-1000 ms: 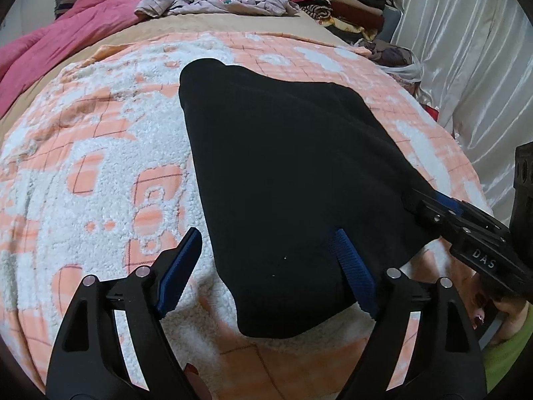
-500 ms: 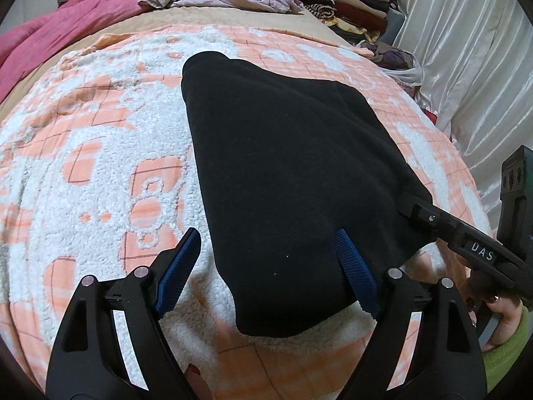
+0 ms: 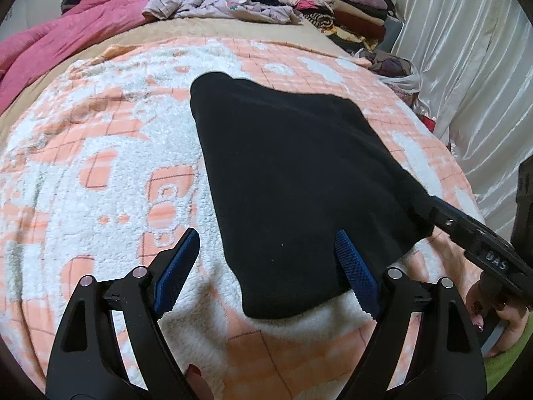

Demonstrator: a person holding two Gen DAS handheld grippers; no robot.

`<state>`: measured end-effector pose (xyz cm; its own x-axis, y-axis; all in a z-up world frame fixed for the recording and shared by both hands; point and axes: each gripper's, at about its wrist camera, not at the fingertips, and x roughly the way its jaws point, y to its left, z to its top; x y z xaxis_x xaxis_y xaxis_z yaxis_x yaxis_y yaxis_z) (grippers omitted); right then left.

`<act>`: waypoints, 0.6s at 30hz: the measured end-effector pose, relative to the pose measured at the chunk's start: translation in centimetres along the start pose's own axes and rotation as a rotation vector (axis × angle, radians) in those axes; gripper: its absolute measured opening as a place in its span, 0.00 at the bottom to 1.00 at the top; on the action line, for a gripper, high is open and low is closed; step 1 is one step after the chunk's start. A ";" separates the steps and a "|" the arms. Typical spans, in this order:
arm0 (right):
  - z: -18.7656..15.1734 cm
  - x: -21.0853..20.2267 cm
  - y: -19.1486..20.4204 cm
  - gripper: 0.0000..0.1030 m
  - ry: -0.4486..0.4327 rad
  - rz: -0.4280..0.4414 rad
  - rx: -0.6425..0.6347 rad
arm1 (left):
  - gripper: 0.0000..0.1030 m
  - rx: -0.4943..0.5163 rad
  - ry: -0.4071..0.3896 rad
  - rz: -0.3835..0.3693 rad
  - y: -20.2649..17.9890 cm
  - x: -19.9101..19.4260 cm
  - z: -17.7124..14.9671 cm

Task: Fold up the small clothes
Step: 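Lift both open tools away from the folded sweatshirt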

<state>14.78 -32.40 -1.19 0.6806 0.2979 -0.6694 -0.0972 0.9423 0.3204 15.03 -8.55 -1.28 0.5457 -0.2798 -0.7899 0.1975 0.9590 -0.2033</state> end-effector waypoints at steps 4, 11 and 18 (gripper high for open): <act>-0.3 -2.6 0.8 0.84 -0.076 -0.008 -0.029 | 0.81 0.020 -0.041 0.014 -0.1 -1.9 -0.4; -1.7 -6.6 2.6 0.94 -0.171 -0.047 -0.111 | 0.91 0.034 -0.107 0.028 -0.2 -4.8 -1.7; -4.2 -8.1 3.5 0.96 -0.169 -0.086 -0.145 | 0.91 0.027 -0.124 0.034 0.3 -6.4 -3.9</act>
<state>5.90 -30.91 2.54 0.8015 0.1975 -0.5644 -0.1287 0.9787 0.1598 8.37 -6.32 1.44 0.6490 -0.2521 -0.7178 0.1980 0.9670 -0.1606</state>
